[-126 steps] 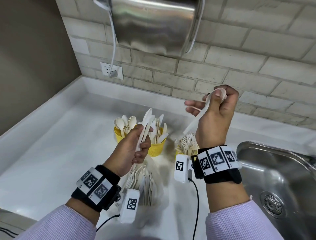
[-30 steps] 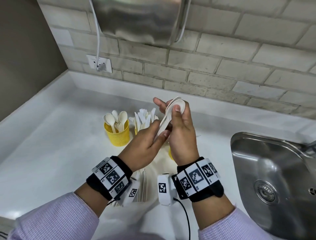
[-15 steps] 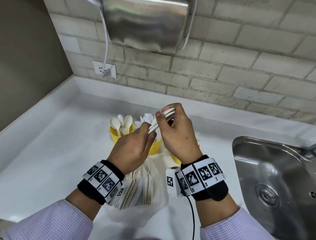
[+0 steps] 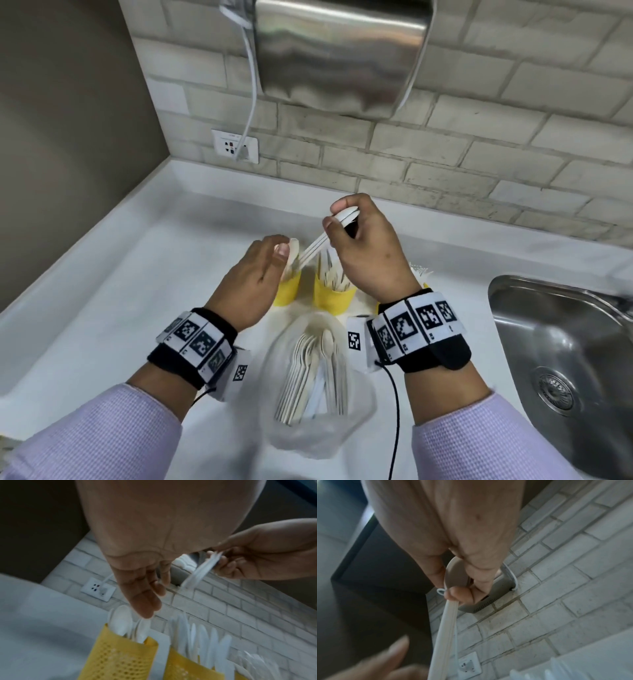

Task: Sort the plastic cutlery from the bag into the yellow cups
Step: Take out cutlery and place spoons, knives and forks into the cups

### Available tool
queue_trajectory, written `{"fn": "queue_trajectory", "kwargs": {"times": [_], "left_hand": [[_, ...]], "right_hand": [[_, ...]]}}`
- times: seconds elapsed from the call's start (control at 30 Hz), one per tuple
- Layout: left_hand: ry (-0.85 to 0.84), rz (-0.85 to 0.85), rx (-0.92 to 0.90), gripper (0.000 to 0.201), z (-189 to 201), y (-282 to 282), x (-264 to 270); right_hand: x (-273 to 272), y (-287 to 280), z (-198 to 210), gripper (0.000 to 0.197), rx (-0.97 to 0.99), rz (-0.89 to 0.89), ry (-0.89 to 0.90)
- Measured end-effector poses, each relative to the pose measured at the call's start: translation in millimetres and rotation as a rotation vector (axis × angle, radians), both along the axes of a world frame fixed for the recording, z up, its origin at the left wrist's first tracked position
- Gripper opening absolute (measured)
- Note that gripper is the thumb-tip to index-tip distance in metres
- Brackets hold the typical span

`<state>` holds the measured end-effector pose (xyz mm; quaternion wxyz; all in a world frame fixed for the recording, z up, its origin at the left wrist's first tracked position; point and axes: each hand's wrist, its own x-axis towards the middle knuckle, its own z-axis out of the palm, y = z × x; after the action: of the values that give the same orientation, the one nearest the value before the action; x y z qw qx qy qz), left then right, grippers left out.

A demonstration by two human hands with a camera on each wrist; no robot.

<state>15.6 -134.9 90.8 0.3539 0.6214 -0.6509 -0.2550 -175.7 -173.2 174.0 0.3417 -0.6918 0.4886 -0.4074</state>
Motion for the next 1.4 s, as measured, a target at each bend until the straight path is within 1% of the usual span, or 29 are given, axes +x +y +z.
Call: {"fn": "queue_trajectory", "kwargs": {"times": [0.03, 0.1, 0.17, 0.2, 0.3, 0.4, 0.53, 0.63, 0.77, 0.8, 0.87, 0.97, 1.07, 1.17, 1.23, 1.27, 1.4], "left_hand": [[-0.05, 0.029, 0.043, 0.049, -6, -6, 9], [-0.228, 0.038, 0.093, 0.033, -19, -16, 24], [-0.37, -0.009, 0.108, 0.028, -33, -20, 32], [-0.403, -0.036, 0.098, 0.026, -40, -21, 34], [-0.411, -0.066, 0.018, 0.018, -54, -22, 39], [-0.379, -0.068, -0.014, 0.017, -56, -21, 38], [-0.396, -0.058, 0.029, 0.021, -56, -22, 41], [-0.381, -0.076, 0.041, 0.02, -54, -23, 44], [-0.394, -0.091, 0.07, 0.02, -51, -23, 44], [-0.393, -0.102, 0.069, 0.02, -50, -24, 44], [-0.383, -0.118, 0.06, 0.02, -49, -24, 45], [-0.372, -0.118, 0.013, 0.017, -50, -25, 47], [-0.325, -0.105, -0.038, 0.008, -52, -25, 48], [-0.29, -0.102, -0.05, 0.009, -57, -27, 48], [-0.306, -0.121, -0.052, 0.012, -60, -28, 47], [-0.314, -0.132, -0.056, 0.014, -61, -28, 45], [-0.287, -0.145, -0.069, 0.025, -64, -30, 41]], "right_hand": [[3, -2, 0, 0.014, -0.003, 0.008, 0.032], [11, -8, -3, 0.017, -0.008, 0.029, 0.099], [23, -16, -9, 0.019, -0.019, 0.045, 0.173], [29, -20, -12, 0.02, -0.024, 0.056, 0.208], [50, -26, -25, 0.022, -0.053, 0.11, 0.314], [64, -28, -39, 0.024, -0.036, 0.138, 0.425], [79, -32, -66, 0.026, 0.01, 0.147, 0.523], [90, -32, -83, 0.03, 0.015, 0.135, 0.593], [101, -24, -98, 0.032, -0.063, 0.123, 0.833], [101, -21, -99, 0.033, -0.095, 0.115, 0.864], [97, -15, -97, 0.036, -0.15, 0.088, 0.859], [81, -3, -86, 0.046, -0.225, -0.014, 0.739], [53, 7, -81, 0.04, -0.271, -0.21, 0.594], [22, 10, -95, 0.029, -0.218, -0.384, 0.482], [9, 10, -107, 0.022, -0.146, -0.41, 0.455], [6, 9, -112, 0.02, -0.112, -0.406, 0.469], [3, 10, -126, 0.025, -0.085, -0.319, 0.512]]}}
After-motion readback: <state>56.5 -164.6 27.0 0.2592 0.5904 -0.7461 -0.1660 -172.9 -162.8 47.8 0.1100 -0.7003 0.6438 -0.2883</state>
